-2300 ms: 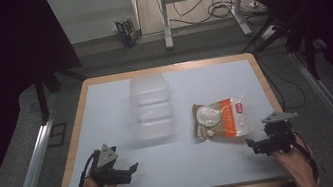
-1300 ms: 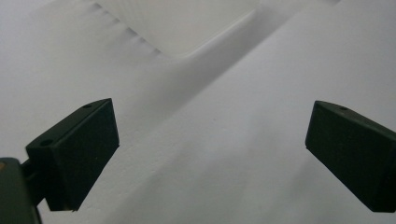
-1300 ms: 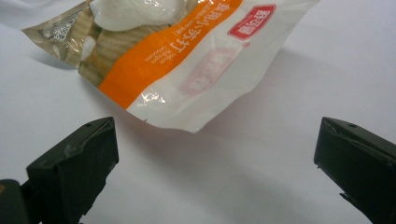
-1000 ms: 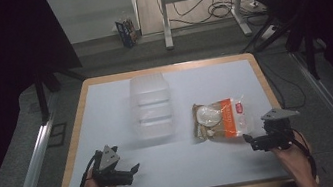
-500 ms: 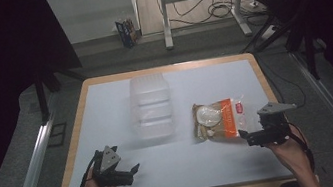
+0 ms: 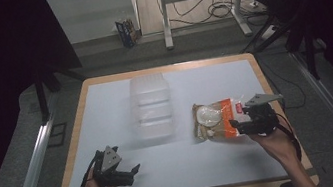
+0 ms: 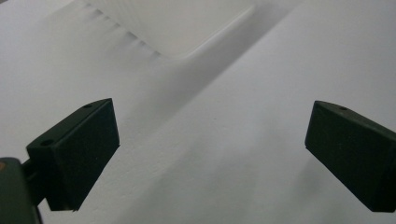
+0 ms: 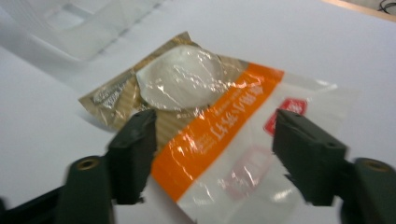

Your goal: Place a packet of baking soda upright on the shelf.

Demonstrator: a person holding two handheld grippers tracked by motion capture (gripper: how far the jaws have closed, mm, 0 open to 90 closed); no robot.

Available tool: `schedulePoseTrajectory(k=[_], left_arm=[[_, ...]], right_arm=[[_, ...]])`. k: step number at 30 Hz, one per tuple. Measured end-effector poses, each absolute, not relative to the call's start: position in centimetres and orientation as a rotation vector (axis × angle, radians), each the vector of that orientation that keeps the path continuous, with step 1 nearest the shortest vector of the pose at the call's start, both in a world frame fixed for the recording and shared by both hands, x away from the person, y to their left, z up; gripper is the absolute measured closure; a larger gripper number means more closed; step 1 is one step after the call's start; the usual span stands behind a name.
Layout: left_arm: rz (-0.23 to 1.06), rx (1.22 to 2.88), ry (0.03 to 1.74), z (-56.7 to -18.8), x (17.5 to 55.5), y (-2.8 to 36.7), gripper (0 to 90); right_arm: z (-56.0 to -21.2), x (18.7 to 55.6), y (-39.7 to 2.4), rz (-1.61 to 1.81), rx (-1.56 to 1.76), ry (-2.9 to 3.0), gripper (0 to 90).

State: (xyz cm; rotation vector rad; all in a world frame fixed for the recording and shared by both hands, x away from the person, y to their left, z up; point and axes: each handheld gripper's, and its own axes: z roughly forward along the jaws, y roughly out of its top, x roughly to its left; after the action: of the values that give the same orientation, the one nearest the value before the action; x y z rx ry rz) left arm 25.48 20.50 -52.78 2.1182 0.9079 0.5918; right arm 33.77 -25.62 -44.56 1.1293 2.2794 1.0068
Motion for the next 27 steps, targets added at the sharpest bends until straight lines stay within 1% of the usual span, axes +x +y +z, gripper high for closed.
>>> schedulePoseTrajectory(k=[3,6,9,13,24,25,27], left_arm=[[0.594,2.122,0.904,-52.8,25.5,20.5,2.9],[0.599,2.124,0.904,-52.8,25.4,20.4,3.0],[0.601,2.128,0.9,-52.8,25.5,20.4,3.0],[0.606,2.137,0.894,-52.8,25.4,20.4,3.1],[0.615,2.133,0.901,-52.8,25.4,20.5,3.4],[0.615,2.133,0.901,-52.8,25.4,20.5,3.4],[0.615,2.134,0.904,-52.8,25.4,20.5,3.5]], right_arm=[[-44.5,34.6,-24.8,0.994,1.102,2.3,47.4],[-44.8,35.6,-23.8,0.977,1.082,2.338,62.4],[-45.2,36.7,-22.8,0.961,1.069,2.352,74.7],[-45.7,38.3,-21.6,0.974,1.075,2.361,87.5],[-47.6,43.4,-18.4,0.866,1.102,2.377,88.4],[-47.6,43.4,-18.4,0.866,1.102,2.377,88.4],[-48.2,44.7,-17.8,0.834,1.134,2.371,88.4]])
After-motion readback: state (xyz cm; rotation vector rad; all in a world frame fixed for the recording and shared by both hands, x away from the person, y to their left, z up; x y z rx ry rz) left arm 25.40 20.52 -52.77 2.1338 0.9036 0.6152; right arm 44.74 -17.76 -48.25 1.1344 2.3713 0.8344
